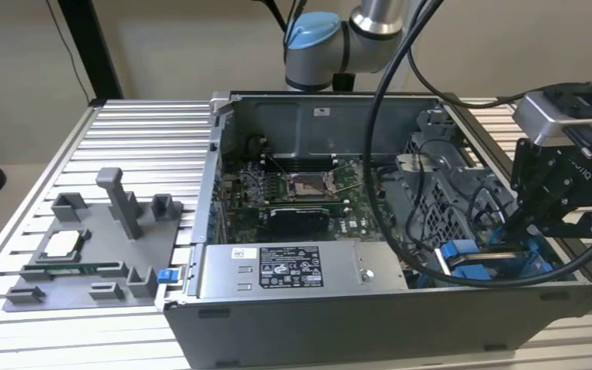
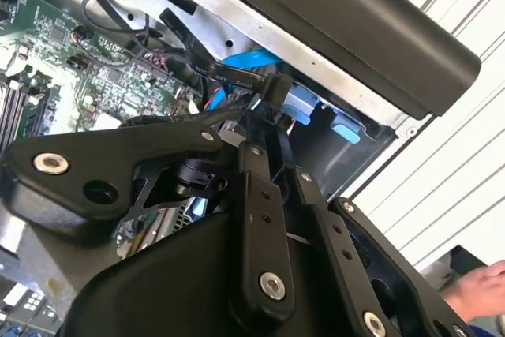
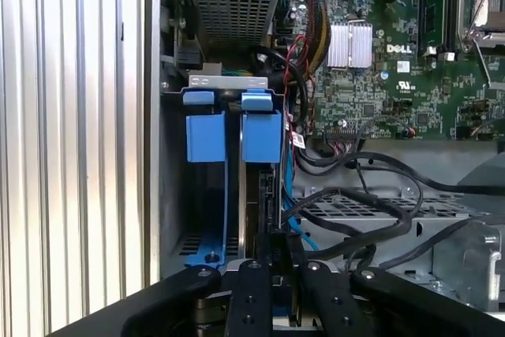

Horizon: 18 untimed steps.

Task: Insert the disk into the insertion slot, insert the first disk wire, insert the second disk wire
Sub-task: 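Insert the first disk wire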

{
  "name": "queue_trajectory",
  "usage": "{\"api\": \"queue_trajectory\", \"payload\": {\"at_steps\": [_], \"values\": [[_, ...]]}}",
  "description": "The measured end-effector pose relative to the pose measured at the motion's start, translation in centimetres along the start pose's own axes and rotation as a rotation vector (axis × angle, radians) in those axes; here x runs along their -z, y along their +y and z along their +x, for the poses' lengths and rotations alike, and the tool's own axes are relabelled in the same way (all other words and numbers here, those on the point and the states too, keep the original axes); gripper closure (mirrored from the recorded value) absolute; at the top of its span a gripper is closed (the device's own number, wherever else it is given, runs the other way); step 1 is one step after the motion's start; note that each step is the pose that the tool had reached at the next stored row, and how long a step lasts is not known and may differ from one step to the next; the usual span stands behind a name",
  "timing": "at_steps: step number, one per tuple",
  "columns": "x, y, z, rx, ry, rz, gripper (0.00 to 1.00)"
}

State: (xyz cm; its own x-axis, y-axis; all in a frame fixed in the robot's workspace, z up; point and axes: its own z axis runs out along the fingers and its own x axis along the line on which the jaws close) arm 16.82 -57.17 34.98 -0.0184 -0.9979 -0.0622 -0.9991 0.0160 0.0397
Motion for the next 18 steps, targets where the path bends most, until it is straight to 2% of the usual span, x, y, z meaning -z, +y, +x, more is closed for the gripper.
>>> {"api": "queue_trajectory", "payload": {"at_steps": [12, 18], "values": [[-0.18, -0.01, 0.11, -0.019, -0.0008, 0.0012, 1.00], [-0.17, -0.01, 0.17, -0.064, -0.0025, 0.0040, 1.00]]}}
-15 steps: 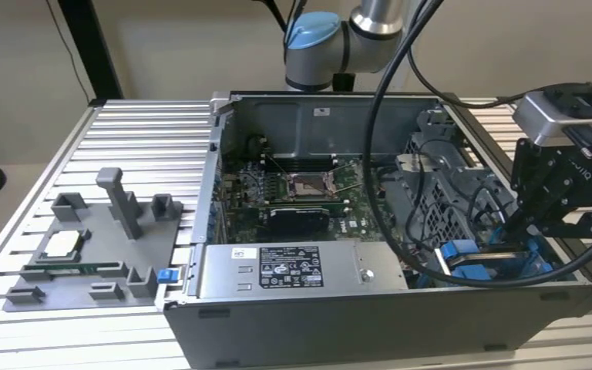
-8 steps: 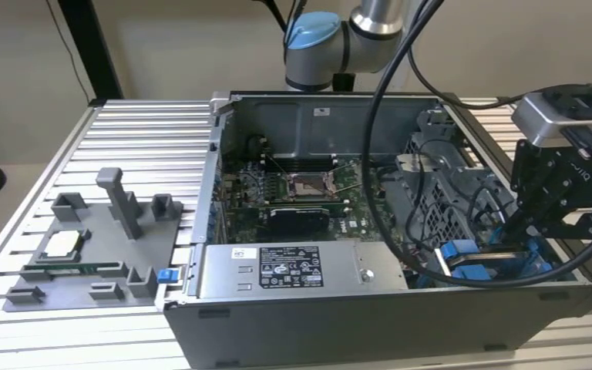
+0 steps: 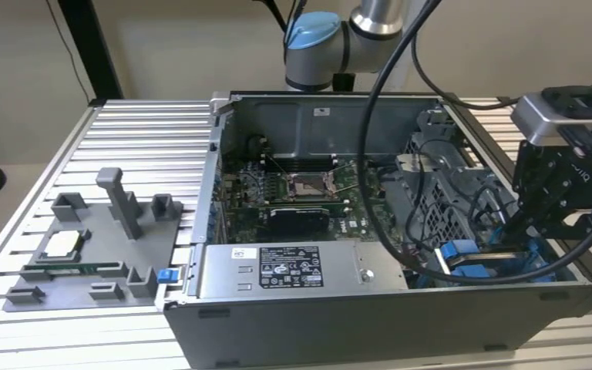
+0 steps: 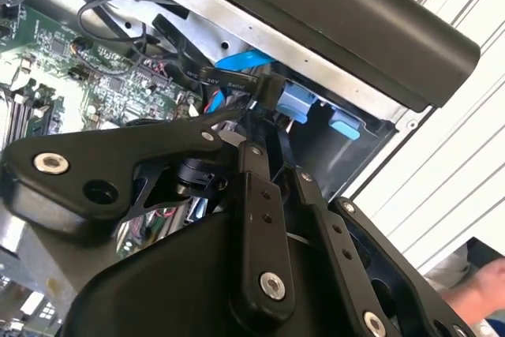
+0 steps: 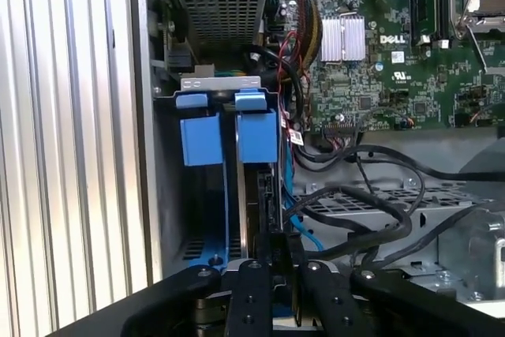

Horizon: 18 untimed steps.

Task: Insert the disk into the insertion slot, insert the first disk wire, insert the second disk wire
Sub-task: 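Insert the first disk wire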

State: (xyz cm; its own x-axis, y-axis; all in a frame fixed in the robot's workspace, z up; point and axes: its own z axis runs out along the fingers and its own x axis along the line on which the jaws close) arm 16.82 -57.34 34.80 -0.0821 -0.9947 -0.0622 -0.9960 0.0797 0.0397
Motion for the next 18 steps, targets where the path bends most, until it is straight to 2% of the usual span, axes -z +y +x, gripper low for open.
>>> {"api": "queue_trajectory", "payload": {"at_steps": [18], "values": [[-0.03, 0.20, 0.22, -0.008, -0.0002, 0.0005, 1.00]]}}
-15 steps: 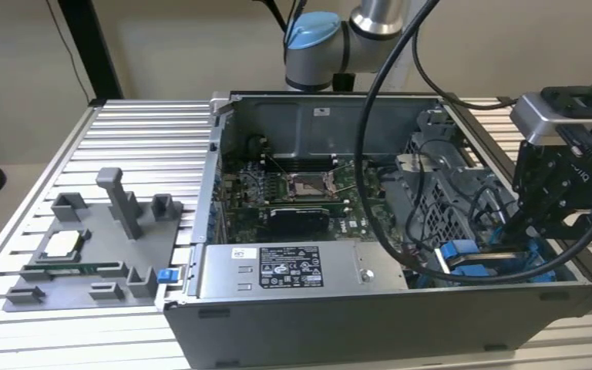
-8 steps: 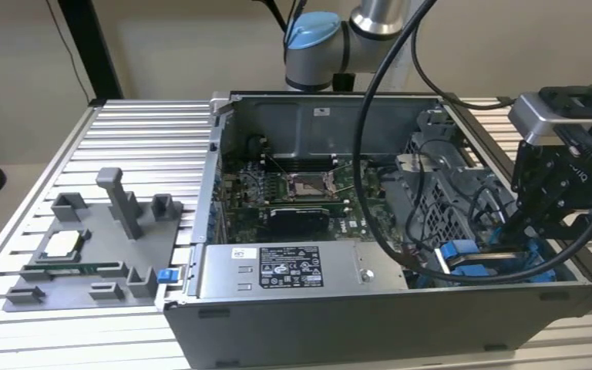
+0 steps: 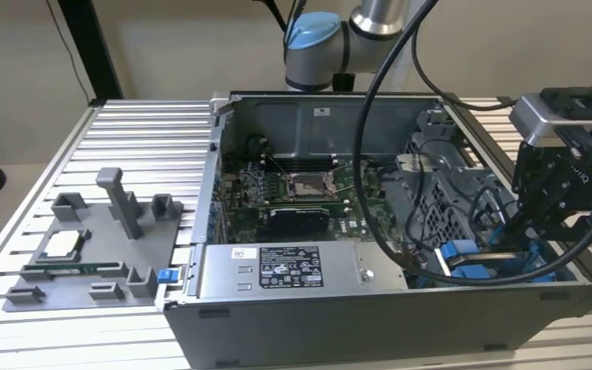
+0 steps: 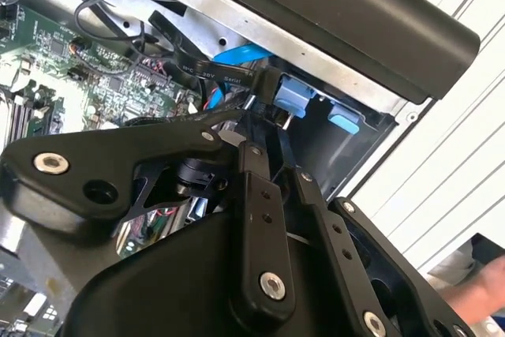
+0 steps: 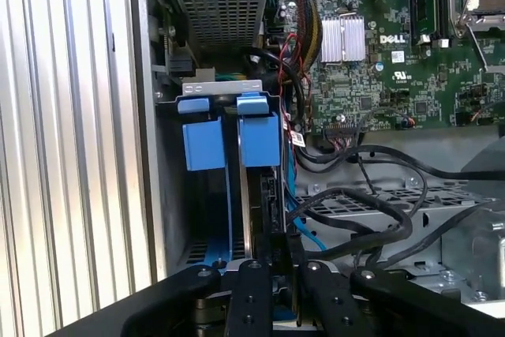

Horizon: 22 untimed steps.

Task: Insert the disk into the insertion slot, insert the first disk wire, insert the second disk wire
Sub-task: 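Insert the first disk wire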

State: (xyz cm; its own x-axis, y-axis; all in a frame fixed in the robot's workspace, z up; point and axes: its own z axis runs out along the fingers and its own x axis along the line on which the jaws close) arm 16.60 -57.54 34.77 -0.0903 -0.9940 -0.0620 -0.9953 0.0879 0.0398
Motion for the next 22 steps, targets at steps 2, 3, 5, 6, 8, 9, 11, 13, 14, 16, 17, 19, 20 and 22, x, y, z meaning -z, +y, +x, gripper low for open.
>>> {"api": "queue_trajectory", "payload": {"at_steps": [2, 3, 5, 6, 8, 9, 11, 13, 14, 16, 17, 19, 20, 22], "values": [[-0.09, 0.00, -0.03, 0.000, -0.0003, 0.0005, 1.00], [-0.15, 0.00, -0.06, 0.000, -0.0004, 0.0007, 1.00], [-0.21, 0.01, -0.14, 0.000, -0.0002, 0.0013, 1.00], [-0.23, 0.01, -0.19, 0.000, -0.0003, 0.0015, 1.00], [-0.24, 0.01, -0.23, 0.001, -0.0003, 0.0018, 1.00], [-0.24, 0.01, -0.23, 0.001, -0.0002, 0.0019, 1.00], [-0.24, 0.01, -0.22, 0.004, -0.0001, 0.0017, 1.00], [-0.25, 0.01, -0.19, 0.007, -0.0001, 0.0015, 1.00], [-0.25, 0.00, -0.15, 0.009, 0.0000, 0.0014, 1.00], [-0.24, 0.00, -0.06, 0.016, 0.0003, 0.0010, 1.00], [-0.24, 0.00, -0.06, 0.022, 0.0006, 0.0005, 1.00], [-0.24, 0.00, -0.06, 0.044, 0.0016, -0.0008, 1.00], [-0.25, 0.00, -0.06, 0.053, 0.0019, -0.0012, 1.00], [-0.29, -0.01, -0.06, 0.061, 0.0020, -0.0016, 1.00]]}}
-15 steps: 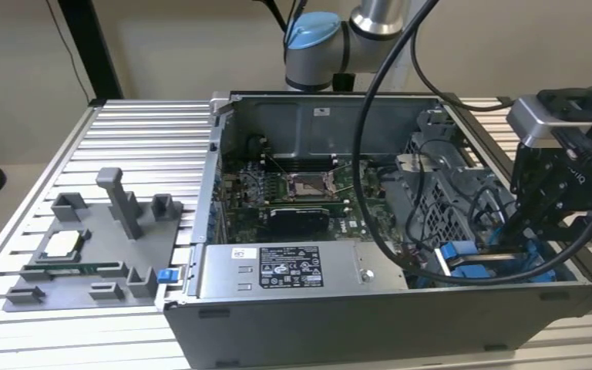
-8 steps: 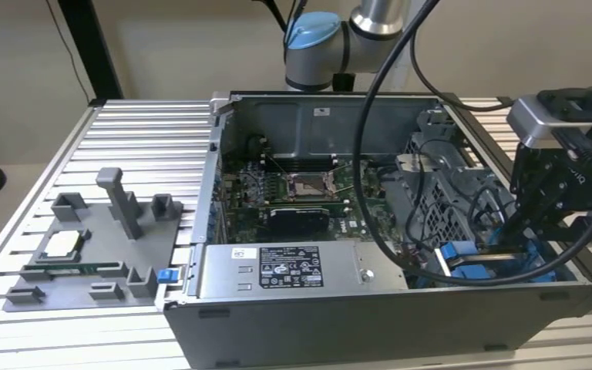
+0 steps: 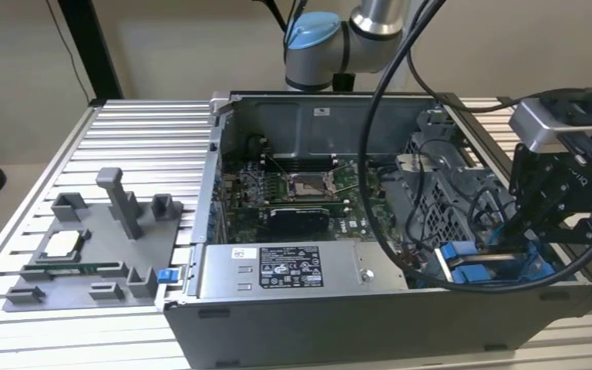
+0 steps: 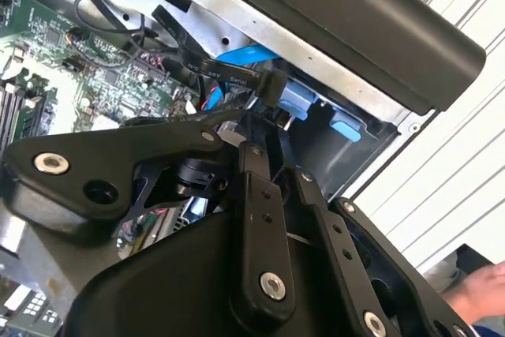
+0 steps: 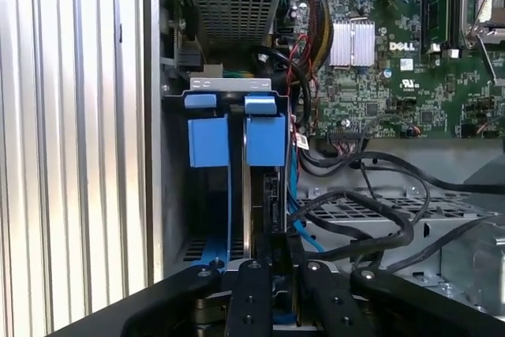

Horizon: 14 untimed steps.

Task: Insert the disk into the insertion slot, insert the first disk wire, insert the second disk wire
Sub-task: 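Insert the first disk wire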

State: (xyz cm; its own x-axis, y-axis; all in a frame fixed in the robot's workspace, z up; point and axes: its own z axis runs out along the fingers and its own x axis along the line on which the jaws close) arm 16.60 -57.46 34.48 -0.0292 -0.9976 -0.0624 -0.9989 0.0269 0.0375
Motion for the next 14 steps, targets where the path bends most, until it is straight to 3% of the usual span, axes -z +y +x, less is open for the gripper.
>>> {"api": "queue_trajectory", "payload": {"at_steps": [3, 10, 14], "values": [[-0.13, -0.01, 0.01, 0.003, 0.0000, 0.0011, 1.00], [-0.35, 0.00, 0.01, 0.005, -0.0003, 0.0141, 1.00], [-0.41, 0.11, 0.02, 0.005, -0.0006, 0.0147, 1.00]]}}
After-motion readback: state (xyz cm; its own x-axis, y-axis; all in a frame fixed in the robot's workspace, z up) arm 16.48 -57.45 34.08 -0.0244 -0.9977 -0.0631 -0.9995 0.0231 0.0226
